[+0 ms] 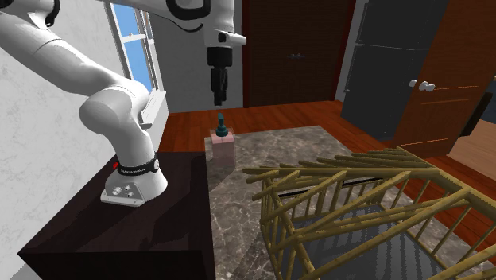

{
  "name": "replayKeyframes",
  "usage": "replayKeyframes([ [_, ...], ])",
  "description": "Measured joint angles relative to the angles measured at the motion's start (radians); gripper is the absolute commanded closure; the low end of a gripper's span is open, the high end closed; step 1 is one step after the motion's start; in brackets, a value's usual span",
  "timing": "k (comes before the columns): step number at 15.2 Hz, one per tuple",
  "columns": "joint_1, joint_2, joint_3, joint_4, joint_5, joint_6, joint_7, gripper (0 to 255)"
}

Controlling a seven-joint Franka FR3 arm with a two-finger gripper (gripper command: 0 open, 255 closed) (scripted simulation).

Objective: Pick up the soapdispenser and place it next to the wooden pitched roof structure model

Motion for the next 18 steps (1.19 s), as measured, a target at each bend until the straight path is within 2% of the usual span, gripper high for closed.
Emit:
replayKeyframes([
  [3, 0.018, 0.048, 0.066, -0.051, 0.026, 0.065, 0.078, 0],
  [5, 0.021, 0.069, 0.085, -0.064, 0.032, 0.090, 0.101, 0],
  [12, 0.018, 0.093, 0.094, -0.144, 0.032, 0.191, 0.113, 0],
  [18, 0.018, 0.096, 0.094, -0.151, 0.032, 0.202, 0.114, 0],
])
